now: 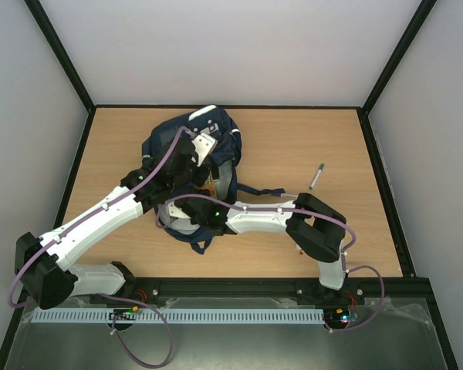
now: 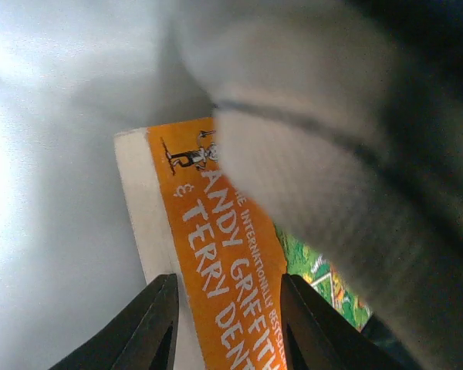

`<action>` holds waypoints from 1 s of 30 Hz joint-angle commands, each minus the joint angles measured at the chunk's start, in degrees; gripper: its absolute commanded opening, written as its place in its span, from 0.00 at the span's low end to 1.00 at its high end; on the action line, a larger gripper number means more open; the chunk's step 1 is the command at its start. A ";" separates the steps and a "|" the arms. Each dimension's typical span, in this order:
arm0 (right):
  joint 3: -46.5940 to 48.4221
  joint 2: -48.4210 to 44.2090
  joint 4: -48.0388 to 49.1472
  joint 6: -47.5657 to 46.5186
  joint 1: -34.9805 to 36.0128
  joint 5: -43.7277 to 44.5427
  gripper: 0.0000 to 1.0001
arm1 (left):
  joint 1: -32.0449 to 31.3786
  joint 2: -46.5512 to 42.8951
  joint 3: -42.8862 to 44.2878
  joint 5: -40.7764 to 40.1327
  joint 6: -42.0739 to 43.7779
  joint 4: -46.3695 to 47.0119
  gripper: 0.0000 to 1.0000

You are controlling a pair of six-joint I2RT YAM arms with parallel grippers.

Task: Pack the student bag
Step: Place the book in the student bag.

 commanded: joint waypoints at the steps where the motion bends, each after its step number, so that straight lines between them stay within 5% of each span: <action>1: 2.97 2.72 4.78 -1.19 -3.04 3.93 0.37 | 0.39 -3.17 0.88 0.44 -0.77 6.55 0.04; 18: -3.21 4.84 26.70 -6.58 -5.74 10.10 0.32 | 0.39 -3.25 0.79 0.62 -0.86 6.54 0.04; 30: -3.41 -1.46 12.34 4.31 -5.79 3.49 0.34 | 0.39 -3.08 0.82 0.53 -0.91 6.55 0.04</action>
